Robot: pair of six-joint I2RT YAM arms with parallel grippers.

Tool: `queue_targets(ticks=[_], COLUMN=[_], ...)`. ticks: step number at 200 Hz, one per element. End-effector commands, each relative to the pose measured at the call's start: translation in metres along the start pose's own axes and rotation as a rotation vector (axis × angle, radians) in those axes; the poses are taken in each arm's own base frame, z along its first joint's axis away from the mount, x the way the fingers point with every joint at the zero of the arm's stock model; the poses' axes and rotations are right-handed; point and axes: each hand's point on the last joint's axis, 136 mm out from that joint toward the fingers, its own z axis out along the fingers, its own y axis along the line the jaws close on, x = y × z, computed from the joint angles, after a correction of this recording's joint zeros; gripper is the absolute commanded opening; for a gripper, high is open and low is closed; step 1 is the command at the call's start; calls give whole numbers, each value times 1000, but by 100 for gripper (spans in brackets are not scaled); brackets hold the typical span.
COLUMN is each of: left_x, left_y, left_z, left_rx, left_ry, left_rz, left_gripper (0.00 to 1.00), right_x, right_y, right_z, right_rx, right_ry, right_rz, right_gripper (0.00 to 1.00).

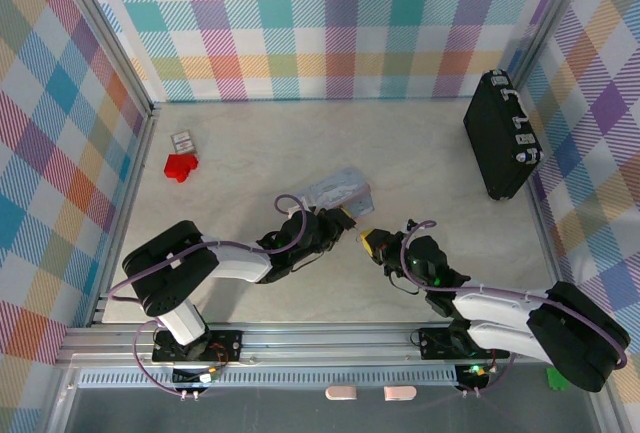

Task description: Unlock a padlock with a key

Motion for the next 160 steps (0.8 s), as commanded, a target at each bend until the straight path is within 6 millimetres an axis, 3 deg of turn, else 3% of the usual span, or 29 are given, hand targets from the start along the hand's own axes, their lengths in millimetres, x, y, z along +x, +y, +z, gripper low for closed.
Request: queue_targets(ticks=[1, 34, 70, 160], left_x=[21, 26, 31, 36], left_y=[-44, -49, -58, -67], left_z=[-4, -6, -6, -3], left_rx=[153, 171, 196, 217], left_ry=[70, 83, 102, 104], left_rz=[-29, -39, -50, -56], left_gripper=[0, 0, 0, 0], right_x=[-1, -2, -19, 1], right_y=[18, 16, 21, 36], right_z=[4, 5, 7, 16], right_rx=[-48, -49, -82, -106], right_ry=[-5, -9, 0, 69], right_rz=[-12, -15, 9, -16], right_gripper=[0, 0, 0, 0])
